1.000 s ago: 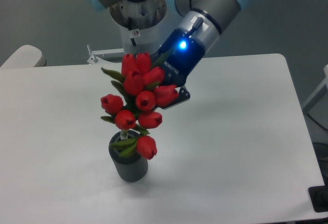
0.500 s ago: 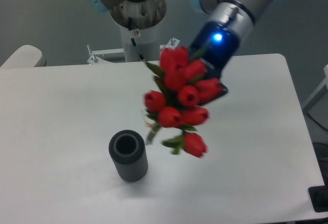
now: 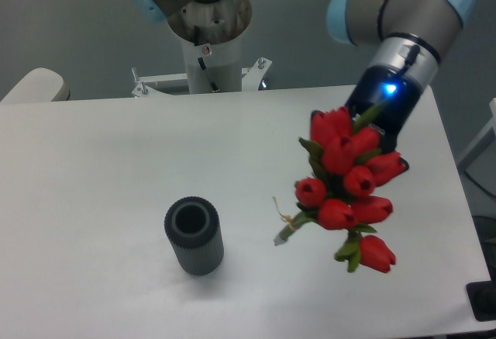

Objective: Pick up the flowers from the vase

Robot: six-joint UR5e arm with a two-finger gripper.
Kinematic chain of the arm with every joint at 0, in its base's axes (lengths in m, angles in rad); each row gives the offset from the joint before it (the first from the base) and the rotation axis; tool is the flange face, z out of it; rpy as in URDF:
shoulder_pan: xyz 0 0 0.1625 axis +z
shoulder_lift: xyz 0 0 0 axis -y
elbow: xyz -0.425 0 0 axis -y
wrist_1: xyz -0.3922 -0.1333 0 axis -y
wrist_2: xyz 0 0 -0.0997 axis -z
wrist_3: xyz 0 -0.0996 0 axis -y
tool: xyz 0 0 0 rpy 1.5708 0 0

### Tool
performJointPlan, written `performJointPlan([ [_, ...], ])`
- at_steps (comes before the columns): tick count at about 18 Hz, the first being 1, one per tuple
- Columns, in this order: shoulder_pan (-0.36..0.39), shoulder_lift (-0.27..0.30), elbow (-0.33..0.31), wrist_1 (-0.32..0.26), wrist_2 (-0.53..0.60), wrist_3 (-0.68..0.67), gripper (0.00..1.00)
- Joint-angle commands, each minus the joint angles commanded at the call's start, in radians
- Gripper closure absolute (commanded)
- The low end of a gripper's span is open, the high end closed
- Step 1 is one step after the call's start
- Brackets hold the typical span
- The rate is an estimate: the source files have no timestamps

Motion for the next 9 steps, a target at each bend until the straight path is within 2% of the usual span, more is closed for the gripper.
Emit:
performJointPlan([
  [9, 0.006, -0.012, -0.017, 0.002, 0.002, 0.060, 0.69],
])
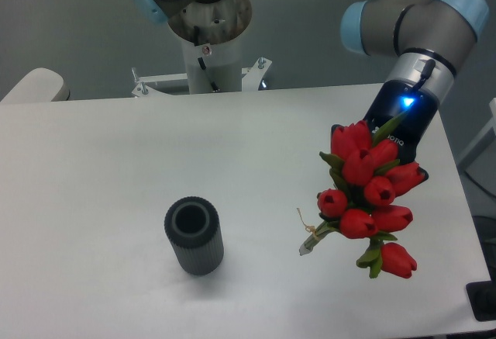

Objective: Pick up the flowers from the vase

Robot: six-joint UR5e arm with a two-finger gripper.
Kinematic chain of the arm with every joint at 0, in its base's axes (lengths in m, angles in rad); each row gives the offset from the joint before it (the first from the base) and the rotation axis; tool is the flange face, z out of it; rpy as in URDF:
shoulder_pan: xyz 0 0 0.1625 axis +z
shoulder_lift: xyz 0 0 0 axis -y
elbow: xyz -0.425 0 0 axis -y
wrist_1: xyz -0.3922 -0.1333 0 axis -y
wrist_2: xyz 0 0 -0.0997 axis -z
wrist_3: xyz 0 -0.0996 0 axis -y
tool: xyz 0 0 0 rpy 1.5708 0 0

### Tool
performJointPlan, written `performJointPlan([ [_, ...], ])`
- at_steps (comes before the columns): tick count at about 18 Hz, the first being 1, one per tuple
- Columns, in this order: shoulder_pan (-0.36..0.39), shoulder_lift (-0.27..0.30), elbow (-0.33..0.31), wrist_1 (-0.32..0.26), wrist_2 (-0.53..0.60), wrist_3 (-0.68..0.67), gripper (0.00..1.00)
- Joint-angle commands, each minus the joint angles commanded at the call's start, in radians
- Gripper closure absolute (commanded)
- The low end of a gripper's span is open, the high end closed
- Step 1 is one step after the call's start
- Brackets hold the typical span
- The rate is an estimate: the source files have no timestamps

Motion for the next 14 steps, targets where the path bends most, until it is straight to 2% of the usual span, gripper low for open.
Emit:
performJointPlan([
  [14, -0.002, -0.003, -0.005, 0.002, 0.002, 0.018, 0.69],
])
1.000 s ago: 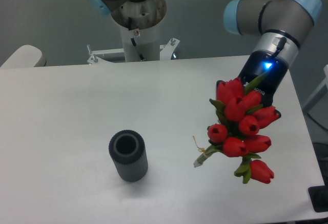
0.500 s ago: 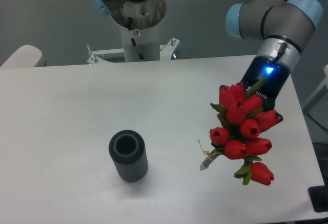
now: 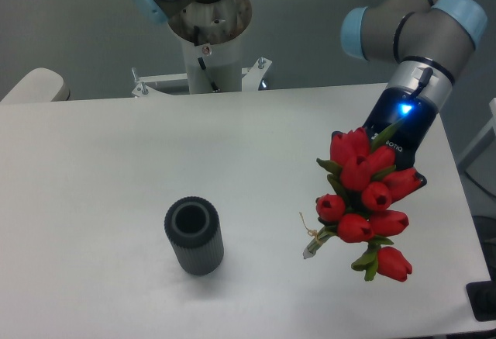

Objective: Pick up the flowers from the vase

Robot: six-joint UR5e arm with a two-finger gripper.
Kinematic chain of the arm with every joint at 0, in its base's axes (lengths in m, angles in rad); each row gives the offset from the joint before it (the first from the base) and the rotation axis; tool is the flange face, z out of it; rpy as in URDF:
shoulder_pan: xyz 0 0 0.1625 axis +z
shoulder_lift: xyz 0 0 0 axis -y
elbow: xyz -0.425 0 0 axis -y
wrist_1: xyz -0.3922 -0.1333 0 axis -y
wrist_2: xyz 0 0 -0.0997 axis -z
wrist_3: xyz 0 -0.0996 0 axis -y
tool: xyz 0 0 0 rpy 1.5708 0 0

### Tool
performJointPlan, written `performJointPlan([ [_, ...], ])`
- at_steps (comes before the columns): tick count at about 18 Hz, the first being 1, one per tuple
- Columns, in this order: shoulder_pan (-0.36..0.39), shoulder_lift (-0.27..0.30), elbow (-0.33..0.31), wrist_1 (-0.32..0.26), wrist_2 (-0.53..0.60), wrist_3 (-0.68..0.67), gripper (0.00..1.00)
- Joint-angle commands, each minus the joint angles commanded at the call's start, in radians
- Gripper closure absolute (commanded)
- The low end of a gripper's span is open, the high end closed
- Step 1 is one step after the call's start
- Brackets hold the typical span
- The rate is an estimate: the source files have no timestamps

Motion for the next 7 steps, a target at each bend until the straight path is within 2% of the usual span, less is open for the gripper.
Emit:
performJointPlan([
  [7, 0.000, -0.002, -0.002, 0.000, 0.000, 0.002, 0.69],
])
